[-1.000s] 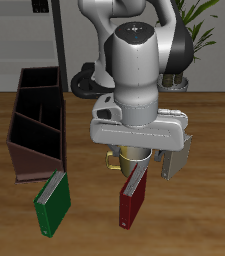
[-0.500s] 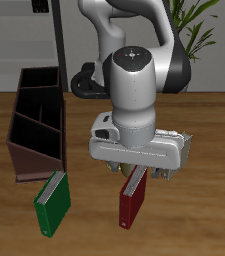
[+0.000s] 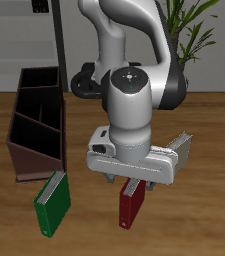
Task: Place the red book into the right desk caddy's front compartment
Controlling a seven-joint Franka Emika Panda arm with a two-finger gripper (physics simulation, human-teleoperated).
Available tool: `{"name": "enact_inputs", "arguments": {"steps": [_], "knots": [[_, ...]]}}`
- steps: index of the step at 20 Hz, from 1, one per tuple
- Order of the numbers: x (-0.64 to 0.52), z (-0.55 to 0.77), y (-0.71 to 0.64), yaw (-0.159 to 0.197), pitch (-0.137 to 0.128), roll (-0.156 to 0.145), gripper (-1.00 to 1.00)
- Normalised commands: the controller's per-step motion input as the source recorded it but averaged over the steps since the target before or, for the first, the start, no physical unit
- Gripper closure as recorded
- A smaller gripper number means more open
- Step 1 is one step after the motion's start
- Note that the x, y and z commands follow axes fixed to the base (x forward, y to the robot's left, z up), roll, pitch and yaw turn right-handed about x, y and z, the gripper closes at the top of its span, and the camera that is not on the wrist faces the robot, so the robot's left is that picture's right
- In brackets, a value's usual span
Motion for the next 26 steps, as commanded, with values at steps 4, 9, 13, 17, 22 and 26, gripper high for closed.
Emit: {"name": "enact_inputs", "arguments": {"steps": [4, 9, 13, 17, 22, 26], "knots": [[-0.02, -0.28, -0.03, -0.005, 0.034, 0.001, -1.0], [0.03, -0.38, -0.04, -0.012, 0.055, 0.005, -1.0], [0.02, -0.37, 0.02, 0.005, 0.044, -0.004, 1.0], [-0.09, 0.02, 0.05, 0.0, -0.001, -0.001, 1.0], [-0.15, 0.3, 0.1, 0.009, -0.042, 0.004, 1.0], [-0.21, 0.54, 0.08, 0.045, -0.063, -0.019, 1.0]]}}
